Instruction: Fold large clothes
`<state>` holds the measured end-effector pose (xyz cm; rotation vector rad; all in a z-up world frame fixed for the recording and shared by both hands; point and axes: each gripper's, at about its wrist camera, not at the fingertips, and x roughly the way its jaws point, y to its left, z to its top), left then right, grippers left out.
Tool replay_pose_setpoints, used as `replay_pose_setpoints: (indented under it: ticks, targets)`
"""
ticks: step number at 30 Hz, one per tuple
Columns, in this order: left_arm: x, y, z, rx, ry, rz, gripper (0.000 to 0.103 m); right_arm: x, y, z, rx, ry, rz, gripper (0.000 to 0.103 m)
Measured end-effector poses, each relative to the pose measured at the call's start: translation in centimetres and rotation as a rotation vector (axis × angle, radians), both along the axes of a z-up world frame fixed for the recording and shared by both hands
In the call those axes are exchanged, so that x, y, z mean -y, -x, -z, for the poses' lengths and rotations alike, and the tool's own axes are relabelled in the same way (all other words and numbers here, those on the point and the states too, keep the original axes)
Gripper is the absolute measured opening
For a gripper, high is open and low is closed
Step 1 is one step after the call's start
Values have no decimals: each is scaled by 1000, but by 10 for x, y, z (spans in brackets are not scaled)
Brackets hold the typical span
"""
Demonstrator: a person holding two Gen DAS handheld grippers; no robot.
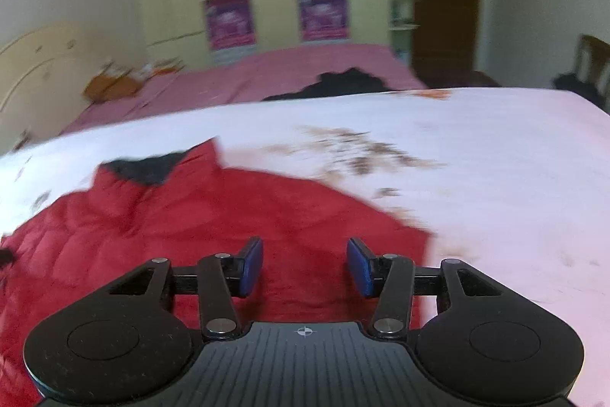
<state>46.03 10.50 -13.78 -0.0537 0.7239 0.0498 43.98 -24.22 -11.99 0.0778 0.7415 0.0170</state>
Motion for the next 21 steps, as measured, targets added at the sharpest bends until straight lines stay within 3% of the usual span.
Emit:
replay_pose_setpoints:
  ticks: [7, 12, 21]
  targets:
    - [6, -4, 14, -39, -45, -12, 21, -28, -19, 27, -44, 59, -52, 49]
    - [10, -6, 21, -51, -84, -12, 23, -17, -22, 44, -75, 138, -40, 49]
    - [9, -8, 26, -52, -77, -11, 23, -8, -19, 60, -85, 168, -28, 49]
